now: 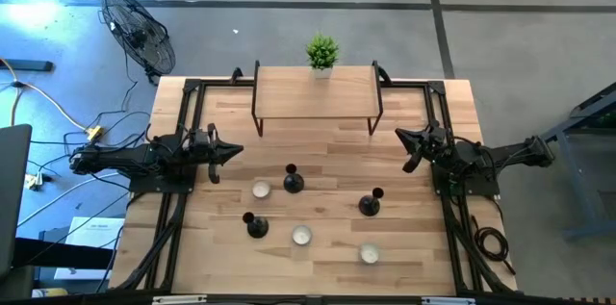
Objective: Pick & Place candle stick holders
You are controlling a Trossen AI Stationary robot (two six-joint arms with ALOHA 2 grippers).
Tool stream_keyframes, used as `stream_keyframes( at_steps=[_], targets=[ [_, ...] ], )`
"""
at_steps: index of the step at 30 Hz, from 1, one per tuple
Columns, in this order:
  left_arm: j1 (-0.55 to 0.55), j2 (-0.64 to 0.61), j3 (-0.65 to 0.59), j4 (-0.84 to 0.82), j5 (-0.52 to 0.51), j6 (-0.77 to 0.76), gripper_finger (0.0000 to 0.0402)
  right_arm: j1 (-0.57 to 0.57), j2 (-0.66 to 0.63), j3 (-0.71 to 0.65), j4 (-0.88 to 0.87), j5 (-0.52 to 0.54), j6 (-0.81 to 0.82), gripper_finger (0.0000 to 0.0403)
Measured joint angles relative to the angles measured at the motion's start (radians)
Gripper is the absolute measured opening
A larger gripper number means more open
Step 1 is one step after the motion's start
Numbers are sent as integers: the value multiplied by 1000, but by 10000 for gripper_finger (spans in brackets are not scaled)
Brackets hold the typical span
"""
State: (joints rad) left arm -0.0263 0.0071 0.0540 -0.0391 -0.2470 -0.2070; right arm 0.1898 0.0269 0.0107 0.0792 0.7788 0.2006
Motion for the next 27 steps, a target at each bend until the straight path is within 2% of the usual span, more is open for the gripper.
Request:
stream_keyframes(
  at_steps=[27],
  targets=[
    [0, 0, -1, 14, -2, 0, 0, 0, 0, 0, 0, 0, 0, 5]
  ],
)
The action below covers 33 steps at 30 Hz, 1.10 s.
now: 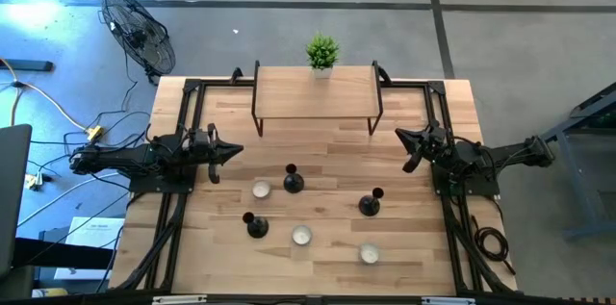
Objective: Pick & Place candle stick holders
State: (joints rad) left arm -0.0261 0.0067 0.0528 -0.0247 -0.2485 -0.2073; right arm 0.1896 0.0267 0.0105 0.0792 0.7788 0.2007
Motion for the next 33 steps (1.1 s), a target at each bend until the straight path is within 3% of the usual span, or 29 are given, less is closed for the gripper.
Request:
stream_keyframes(
  at_steps=[10, 21, 27, 33],
  targets=[
    [0, 3, 0, -17, 96, -30, 0, 0, 0, 0, 0, 0, 0, 5],
    [0, 5, 4, -33, 23, -74, 3, 0, 0, 0, 0, 0, 0, 5],
    [0, 5, 1, 1, -71, -156, 42, 0, 0, 0, 0, 0, 0, 5],
    [0, 5, 1, 10, -190, -222, 114, 0, 0, 0, 0, 0, 0, 5]
  ],
)
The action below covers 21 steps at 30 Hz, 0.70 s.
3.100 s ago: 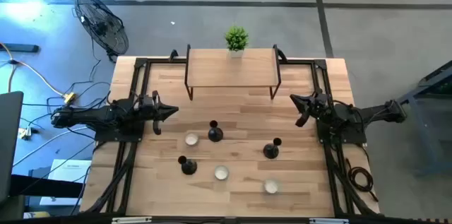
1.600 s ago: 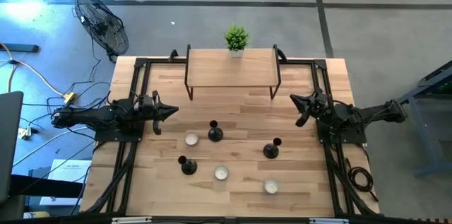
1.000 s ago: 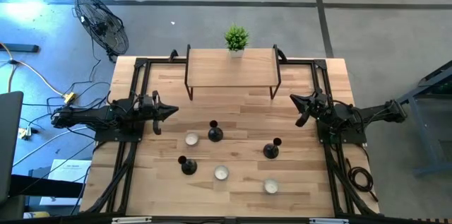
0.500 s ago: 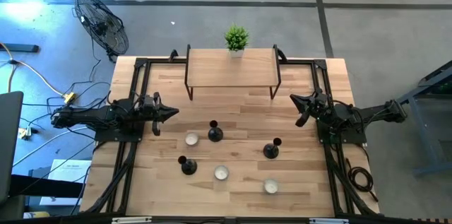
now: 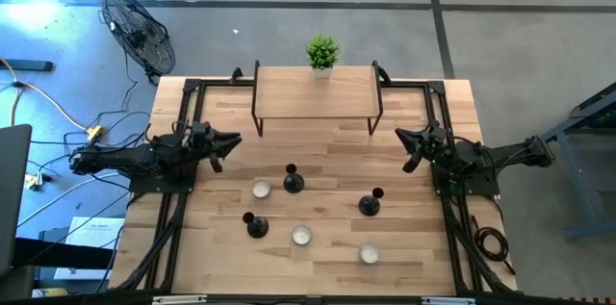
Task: Pick & Place candle stick holders
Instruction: Put the right black candle holder on the shelf
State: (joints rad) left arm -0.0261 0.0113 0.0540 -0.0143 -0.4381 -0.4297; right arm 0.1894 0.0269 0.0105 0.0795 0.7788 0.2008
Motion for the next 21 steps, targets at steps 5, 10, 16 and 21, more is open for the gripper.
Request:
stream_keyframes(
  at_steps=[5, 10, 16, 21],
  targets=[
    [0, 0, 0, 3, 1, -24, 174, 0, 0, 0, 0, 0, 0, 5],
    [0, 0, -1, 10, 26, -6, 209, 0, 0, 0, 0, 0, 0, 5],
    [0, 0, -2, 79, 62, 3, 213, 0, 0, 0, 0, 0, 0, 5],
    [0, 0, 6, 153, 56, 81, 213, 0, 0, 0, 2, 0, 0, 5]
  ],
)
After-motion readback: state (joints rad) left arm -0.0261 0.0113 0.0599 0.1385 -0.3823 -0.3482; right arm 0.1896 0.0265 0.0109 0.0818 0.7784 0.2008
